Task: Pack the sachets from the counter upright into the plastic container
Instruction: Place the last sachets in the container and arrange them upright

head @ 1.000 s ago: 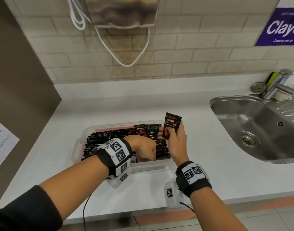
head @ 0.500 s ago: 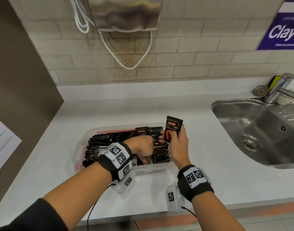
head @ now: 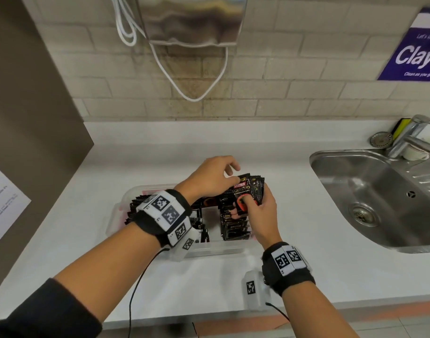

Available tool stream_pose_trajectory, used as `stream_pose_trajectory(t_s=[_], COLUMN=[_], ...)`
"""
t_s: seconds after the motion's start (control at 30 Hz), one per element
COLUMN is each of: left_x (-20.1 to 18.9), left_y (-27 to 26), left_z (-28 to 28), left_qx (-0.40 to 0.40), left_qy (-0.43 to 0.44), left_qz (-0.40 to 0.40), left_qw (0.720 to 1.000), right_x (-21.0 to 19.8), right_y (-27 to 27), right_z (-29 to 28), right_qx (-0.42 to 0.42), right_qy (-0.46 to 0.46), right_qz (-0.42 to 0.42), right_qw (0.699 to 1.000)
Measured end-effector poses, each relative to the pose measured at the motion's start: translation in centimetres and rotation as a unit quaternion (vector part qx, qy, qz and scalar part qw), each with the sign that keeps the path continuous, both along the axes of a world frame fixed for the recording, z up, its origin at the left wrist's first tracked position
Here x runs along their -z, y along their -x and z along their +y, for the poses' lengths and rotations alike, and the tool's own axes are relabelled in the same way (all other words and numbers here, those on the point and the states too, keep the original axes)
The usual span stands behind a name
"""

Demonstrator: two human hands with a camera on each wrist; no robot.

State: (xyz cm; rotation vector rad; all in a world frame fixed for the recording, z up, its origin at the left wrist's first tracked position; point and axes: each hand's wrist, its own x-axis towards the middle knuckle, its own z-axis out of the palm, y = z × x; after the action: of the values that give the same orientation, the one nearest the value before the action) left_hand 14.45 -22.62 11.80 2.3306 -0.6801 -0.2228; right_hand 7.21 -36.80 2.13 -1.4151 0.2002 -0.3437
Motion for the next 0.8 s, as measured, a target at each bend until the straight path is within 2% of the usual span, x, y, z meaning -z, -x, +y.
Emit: stream_pose_trajectory(t_s=[0.07, 0.23, 0.43, 0.67, 0.8], left_x=[0.4, 1.3, 0.8, -0.8, -0.4], left_y=[0.1, 0.1, -0.9, -2.5, -2.9], left_z=[-0.6, -0.9, 1.1, 4.6, 5.2], left_qx=[0.005, -0.038, -0.044, -0.074, -0.093], left_qy=[-0.002, 0.03, 0.003, 0.07, 0.023], left_qz=[-0.006, 0.006, -0.015, 0.025, 0.007], left_qw=[1.0, 0.999, 0.999, 0.994, 0.995], right_x=[-0.2, -0.2, -0.3, 0.1, 0.1], right_y=[0.1, 0.2, 0.2, 0.0, -0.2], right_z=[-0.1, 0.0, 0.0, -0.2, -0.3], right_qx=[-0.001, 0.002, 0.006, 0.006, 0.007], right_qy=[-0.008, 0.003, -0.008, -0.036, -0.041], right_qz=[-0.005, -0.008, 0.0, -0.008, -0.01], right_qw=[1.0, 1.0, 1.0, 0.999, 0.999])
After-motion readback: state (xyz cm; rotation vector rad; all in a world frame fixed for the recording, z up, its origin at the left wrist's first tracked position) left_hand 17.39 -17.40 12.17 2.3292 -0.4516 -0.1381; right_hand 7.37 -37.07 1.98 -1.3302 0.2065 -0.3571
